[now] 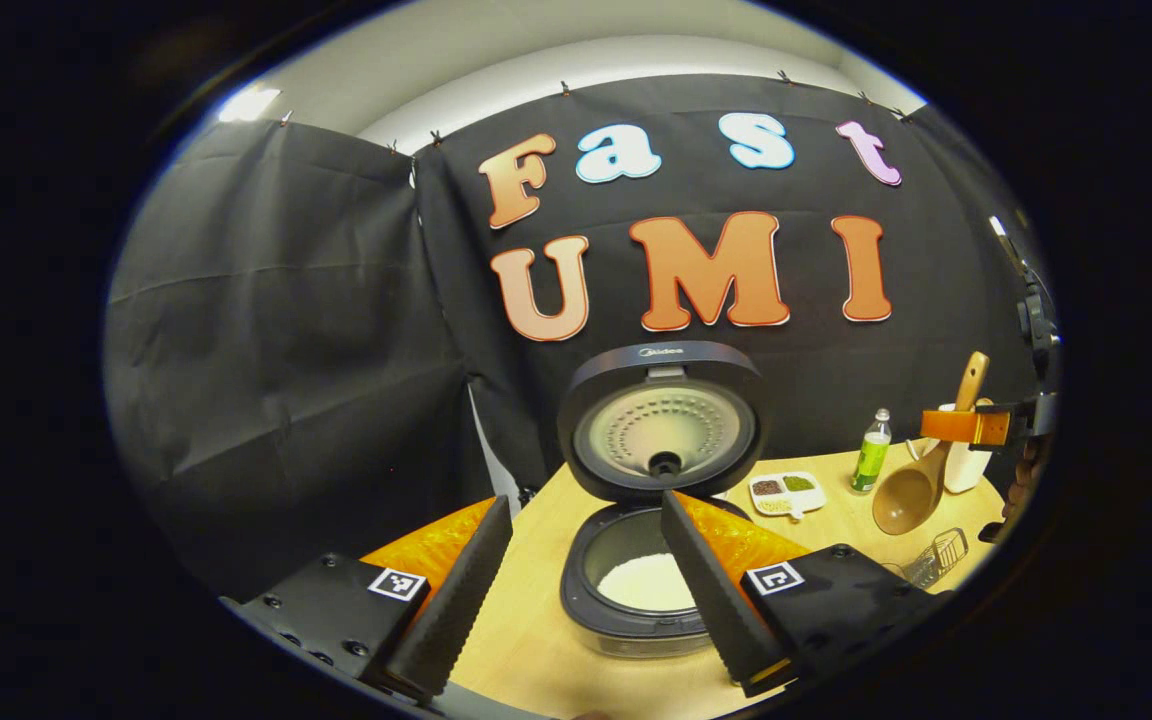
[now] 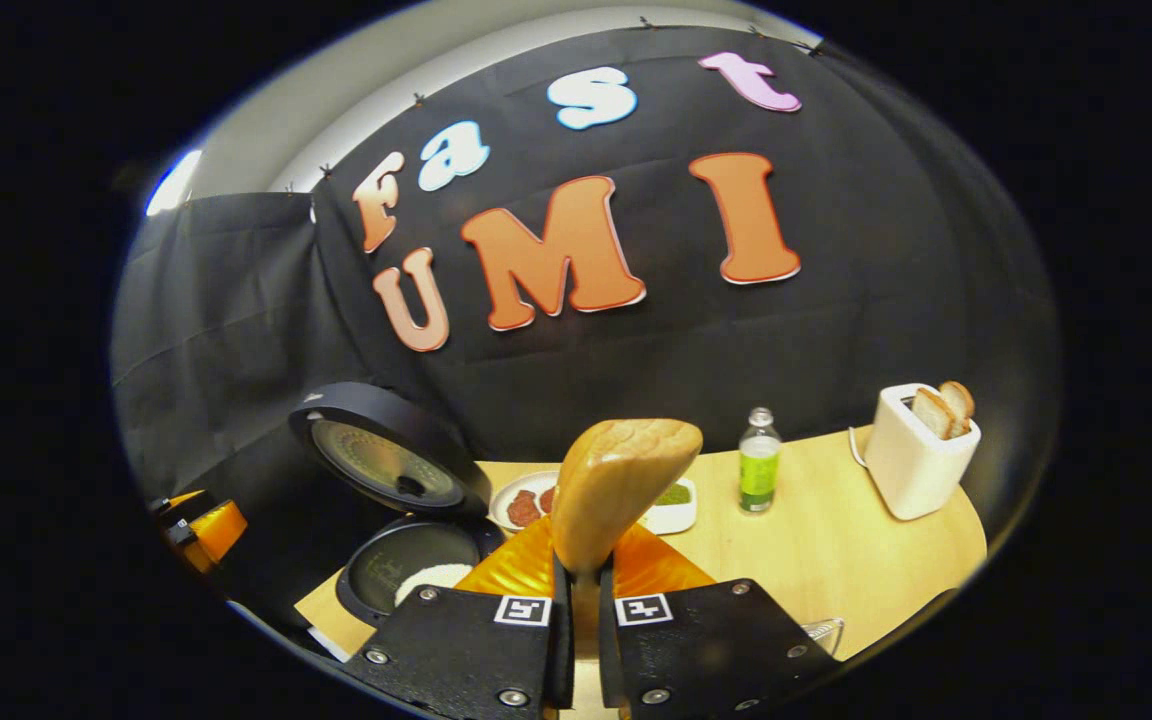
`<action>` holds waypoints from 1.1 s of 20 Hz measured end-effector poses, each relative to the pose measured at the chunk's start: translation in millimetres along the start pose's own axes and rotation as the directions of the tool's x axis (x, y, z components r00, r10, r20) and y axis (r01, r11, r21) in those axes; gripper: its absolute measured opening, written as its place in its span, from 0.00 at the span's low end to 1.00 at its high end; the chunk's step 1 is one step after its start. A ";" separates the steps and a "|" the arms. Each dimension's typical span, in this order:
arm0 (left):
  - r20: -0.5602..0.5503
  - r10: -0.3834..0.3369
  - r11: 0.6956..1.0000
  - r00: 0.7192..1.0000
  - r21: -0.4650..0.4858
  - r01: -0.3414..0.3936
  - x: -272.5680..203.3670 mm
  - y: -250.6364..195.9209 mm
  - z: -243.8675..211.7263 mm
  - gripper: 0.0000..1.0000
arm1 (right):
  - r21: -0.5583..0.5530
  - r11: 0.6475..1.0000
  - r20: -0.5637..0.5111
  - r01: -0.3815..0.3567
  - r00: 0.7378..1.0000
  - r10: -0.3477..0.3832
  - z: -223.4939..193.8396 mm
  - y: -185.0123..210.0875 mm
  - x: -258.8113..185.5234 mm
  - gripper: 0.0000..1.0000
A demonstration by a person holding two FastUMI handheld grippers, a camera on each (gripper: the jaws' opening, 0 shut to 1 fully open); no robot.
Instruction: Close the left gripper, press the button to open the rice cooker; take a wooden spoon from the chopstick holder with the right hand, scoop a spoonful of rice and pour it into the rice cooker, then put the wooden spoon back into the chopstick holder.
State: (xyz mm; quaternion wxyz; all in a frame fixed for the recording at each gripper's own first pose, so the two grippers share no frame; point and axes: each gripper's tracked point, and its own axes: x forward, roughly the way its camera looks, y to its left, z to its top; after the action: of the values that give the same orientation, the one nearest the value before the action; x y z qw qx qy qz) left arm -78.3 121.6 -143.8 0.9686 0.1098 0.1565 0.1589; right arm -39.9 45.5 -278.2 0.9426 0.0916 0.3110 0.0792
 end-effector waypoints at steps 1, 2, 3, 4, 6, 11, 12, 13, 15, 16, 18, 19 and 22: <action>-0.003 -0.010 1.000 1.000 0.002 0.010 1.4 -6.7 0.1 0.94 | 0.018 0.999 -0.005 0.030 1.000 -0.030 -3.4 -16.5 -5.2 0.10; -0.009 -0.022 1.000 1.000 0.002 0.022 6.8 -13.8 4.3 0.94 | 0.033 0.998 -0.013 0.058 0.998 -0.058 -7.6 -32.5 -10.5 0.09; -0.019 -0.036 0.999 0.999 -0.010 0.036 8.2 -20.1 3.8 0.94 | 0.045 0.995 -0.020 0.087 0.996 -0.086 -11.5 -47.4 -15.8 0.09; -0.028 -0.052 0.998 0.998 -0.027 0.051 8.2 -27.5 4.4 0.94 | 0.056 0.992 -0.025 0.111 0.994 -0.110 -14.3 -61.6 -20.6 0.10; -0.044 -0.065 0.997 0.997 -0.041 0.063 10.0 -35.8 3.5 1.00 | 0.075 0.985 -0.029 0.156 0.988 -0.154 -17.8 -85.6 -29.0 0.10; -0.061 -0.080 0.996 0.995 -0.039 0.077 10.8 -52.8 5.4 1.00 | 0.092 0.965 -0.046 0.245 0.969 -0.241 -31.2 -132.9 -43.2 0.10; -0.062 -0.082 0.996 0.995 -0.035 0.080 9.7 -56.0 5.5 1.00 | 0.096 0.961 -0.053 0.258 0.966 -0.254 -35.8 -139.6 -44.2 0.10; -0.062 -0.084 0.996 0.995 -0.032 0.082 9.9 -57.6 6.9 1.00 | 0.096 0.958 -0.060 0.269 0.963 -0.264 -40.7 -144.5 -44.9 0.10; -0.059 -0.084 0.996 0.995 -0.029 0.083 8.9 -59.1 11.1 1.00 | 0.092 0.952 -0.078 0.291 0.956 -0.284 -53.3 -154.9 -45.4 0.10; -0.059 -0.084 0.996 0.995 -0.027 0.083 8.0 -59.3 12.6 1.00 | 0.090 0.950 -0.093 0.301 0.952 -0.293 -60.4 -159.1 -44.3 0.10; -0.057 -0.081 0.997 0.995 -0.018 0.080 6.3 -58.2 14.6 1.00 | 0.098 0.945 -0.115 0.311 0.947 -0.300 -73.4 -164.4 -40.4 0.09; -0.055 -0.078 0.997 0.995 -0.014 0.077 5.7 -57.3 16.6 1.00 | 0.107 0.944 -0.125 0.313 0.946 -0.300 -80.2 -166.3 -40.1 0.09; -0.063 -0.076 0.997 0.995 -0.011 0.076 5.4 -57.3 17.9 1.00 | 0.115 0.932 -0.189 0.344 0.929 -0.319 -106.0 -176.1 -34.9 0.10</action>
State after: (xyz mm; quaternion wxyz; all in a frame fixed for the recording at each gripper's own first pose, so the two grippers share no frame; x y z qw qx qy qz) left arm -51.7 67.5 -143.7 0.9689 0.0947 0.1907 0.1261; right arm -115.0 -119.5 -381.0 0.9037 0.0997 0.4049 -0.0971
